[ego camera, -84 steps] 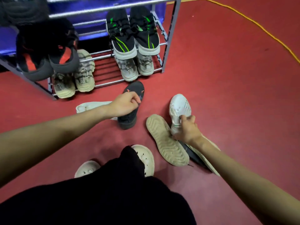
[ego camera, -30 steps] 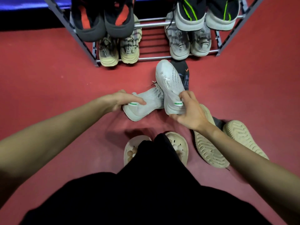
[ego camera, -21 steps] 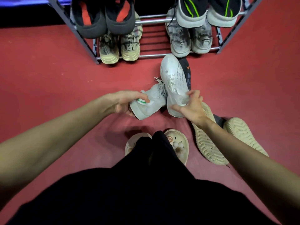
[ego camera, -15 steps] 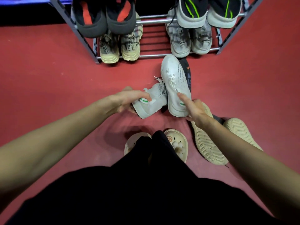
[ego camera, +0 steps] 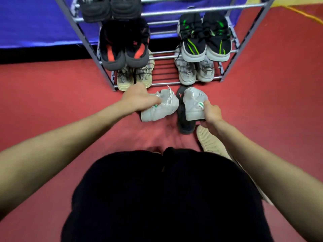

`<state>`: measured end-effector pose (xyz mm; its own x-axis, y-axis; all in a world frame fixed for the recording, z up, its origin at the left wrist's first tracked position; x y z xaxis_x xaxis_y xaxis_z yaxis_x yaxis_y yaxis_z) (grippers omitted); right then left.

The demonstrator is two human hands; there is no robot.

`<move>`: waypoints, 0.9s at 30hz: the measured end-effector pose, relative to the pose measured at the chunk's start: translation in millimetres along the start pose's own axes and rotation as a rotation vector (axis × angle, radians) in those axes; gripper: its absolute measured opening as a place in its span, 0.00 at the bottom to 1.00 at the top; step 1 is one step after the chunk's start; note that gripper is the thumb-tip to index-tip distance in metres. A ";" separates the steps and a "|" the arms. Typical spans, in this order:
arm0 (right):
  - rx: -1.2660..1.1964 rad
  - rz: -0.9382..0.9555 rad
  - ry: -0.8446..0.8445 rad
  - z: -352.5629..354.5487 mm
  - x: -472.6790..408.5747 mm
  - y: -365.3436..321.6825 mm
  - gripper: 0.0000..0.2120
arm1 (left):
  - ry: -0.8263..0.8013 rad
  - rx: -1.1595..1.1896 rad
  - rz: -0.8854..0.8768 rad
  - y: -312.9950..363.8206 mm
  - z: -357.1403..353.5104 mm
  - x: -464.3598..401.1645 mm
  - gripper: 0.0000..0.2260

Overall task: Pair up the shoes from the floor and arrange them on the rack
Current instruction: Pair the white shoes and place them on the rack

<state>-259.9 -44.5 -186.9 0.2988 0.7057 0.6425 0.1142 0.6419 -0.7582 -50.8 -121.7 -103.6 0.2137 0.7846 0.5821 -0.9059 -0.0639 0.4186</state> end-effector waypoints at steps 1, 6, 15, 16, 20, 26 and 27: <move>-0.020 0.009 -0.009 3.4 6.9 -6.6 0.13 | -0.004 0.060 -0.017 1.8 7.6 8.1 0.15; 0.001 0.147 -0.023 22.0 53.7 -42.7 0.14 | -0.092 0.529 -0.099 19.3 36.8 58.2 0.06; 0.002 0.403 0.173 69.6 124.7 -103.9 0.12 | -0.412 1.082 -0.135 52.4 73.6 115.7 0.05; 0.001 0.418 0.192 74.3 126.7 -109.8 0.12 | -0.411 1.105 -0.136 54.8 74.8 118.7 0.05; 0.005 0.476 0.198 86.6 124.5 -138.2 0.12 | -0.380 1.210 -0.190 71.0 74.9 113.3 0.06; 0.084 0.508 0.186 96.5 87.5 -174.8 0.11 | -0.414 1.334 -0.247 105.0 71.5 76.9 0.07; 0.098 0.504 0.187 97.7 75.9 -180.3 0.11 | -0.403 1.325 -0.246 109.9 73.2 68.8 0.07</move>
<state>-350.4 -77.4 9.5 0.4584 0.8734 0.1644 -0.1727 0.2690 -0.9475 -108.9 -119.8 33.5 0.6077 0.6465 0.4612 0.1336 -0.6557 0.7431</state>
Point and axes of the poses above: each hand's wrist, its own x-axis away from the middle knuckle, its own z-axis out of the back of the hand, y = z × x, the point moved 3 cm from there along -x, towards the middle knuckle, and after that the axes turned 15 degrees about -y, right-handed, at the moved point
